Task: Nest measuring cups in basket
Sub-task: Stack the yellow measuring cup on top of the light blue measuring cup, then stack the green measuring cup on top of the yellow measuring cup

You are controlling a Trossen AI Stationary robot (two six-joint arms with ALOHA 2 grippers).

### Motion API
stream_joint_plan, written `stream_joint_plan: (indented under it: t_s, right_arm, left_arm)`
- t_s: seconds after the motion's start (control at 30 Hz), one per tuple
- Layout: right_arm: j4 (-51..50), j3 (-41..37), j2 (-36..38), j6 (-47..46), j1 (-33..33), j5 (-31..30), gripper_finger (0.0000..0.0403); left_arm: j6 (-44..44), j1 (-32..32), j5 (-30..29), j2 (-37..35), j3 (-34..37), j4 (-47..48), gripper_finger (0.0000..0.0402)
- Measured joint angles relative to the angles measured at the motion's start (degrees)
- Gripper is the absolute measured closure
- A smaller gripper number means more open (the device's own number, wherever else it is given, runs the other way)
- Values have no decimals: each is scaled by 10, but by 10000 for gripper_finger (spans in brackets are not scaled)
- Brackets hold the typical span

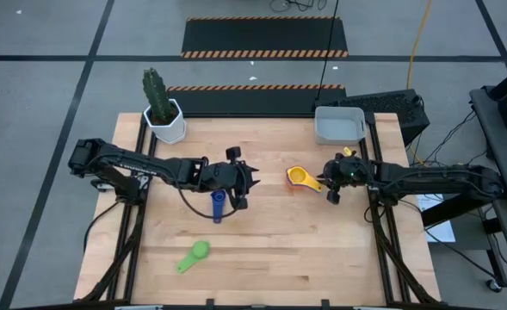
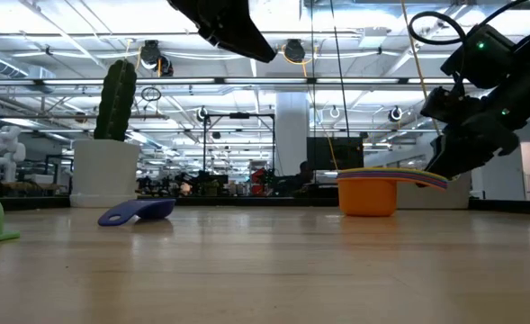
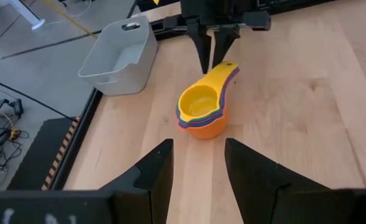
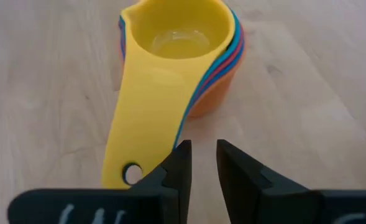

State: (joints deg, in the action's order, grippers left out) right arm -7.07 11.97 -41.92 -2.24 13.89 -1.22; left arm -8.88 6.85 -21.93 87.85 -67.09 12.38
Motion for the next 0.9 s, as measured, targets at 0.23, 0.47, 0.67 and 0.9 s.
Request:
stream_joint_plan:
  t_s: [0.23, 0.47, 0.67, 0.9]
  right_arm:
    - [-28, 26, 0, -9, 0, -7, 337]
    - [-153, 127, 1, -17, -9, -93, 337]
    - [-122, 147, 5, -31, -44, -49, 337]
    - [-109, 147, 5, -51, -95, -45, 337]
  left_arm:
    - [37, 29, -1, -28, 0, 86, 254]
    - [121, 82, -21, -58, -1, 185, 254]
    - [105, 114, -38, -37, 0, 315, 254]
    - [205, 148, 32, -2, 0, 396, 254]
